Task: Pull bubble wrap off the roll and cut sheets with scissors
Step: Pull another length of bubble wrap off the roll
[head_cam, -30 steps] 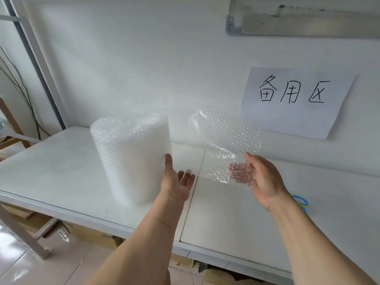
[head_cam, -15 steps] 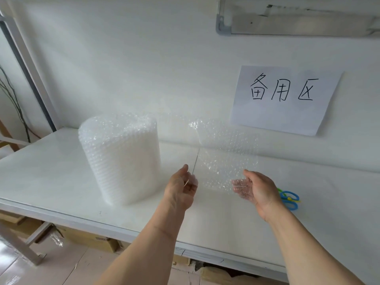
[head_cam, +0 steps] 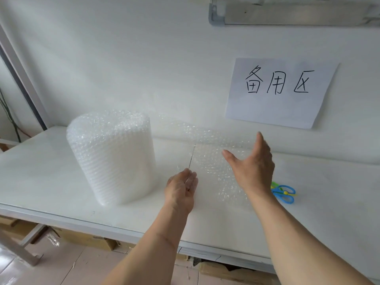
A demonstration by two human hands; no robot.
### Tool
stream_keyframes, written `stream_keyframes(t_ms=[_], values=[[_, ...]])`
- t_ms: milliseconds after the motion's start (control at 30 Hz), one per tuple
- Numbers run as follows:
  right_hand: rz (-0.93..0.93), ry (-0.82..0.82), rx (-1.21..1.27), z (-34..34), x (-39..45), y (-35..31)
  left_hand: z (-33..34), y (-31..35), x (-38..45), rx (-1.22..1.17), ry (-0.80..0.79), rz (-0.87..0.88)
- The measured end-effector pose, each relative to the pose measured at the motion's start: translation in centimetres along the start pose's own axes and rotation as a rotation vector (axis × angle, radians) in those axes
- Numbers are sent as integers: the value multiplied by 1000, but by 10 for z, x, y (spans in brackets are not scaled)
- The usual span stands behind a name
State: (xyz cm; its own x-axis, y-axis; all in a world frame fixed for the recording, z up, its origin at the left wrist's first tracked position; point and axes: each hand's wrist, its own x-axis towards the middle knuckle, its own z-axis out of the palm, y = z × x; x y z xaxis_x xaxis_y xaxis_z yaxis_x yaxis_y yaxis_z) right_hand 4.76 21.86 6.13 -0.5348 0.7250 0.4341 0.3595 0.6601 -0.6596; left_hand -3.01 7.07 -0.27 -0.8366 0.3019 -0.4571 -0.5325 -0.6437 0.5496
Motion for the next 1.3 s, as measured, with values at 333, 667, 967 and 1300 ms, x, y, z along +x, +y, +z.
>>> stream_keyframes(t_ms=[333, 667, 967, 1300], values=[[-469, -52, -206, 6, 51, -51, -1, 0, 3, 16, -6, -13], [-364, -46, -149, 50, 78, -26, -11, 1, 2, 22, -28, -6], [-235, -151, -212, 62, 67, -13, -9, 4, -3, 102, -101, -34], [-89, -92, -137, 14, 5, 59, 5, -4, -10, 459, 4, 126]])
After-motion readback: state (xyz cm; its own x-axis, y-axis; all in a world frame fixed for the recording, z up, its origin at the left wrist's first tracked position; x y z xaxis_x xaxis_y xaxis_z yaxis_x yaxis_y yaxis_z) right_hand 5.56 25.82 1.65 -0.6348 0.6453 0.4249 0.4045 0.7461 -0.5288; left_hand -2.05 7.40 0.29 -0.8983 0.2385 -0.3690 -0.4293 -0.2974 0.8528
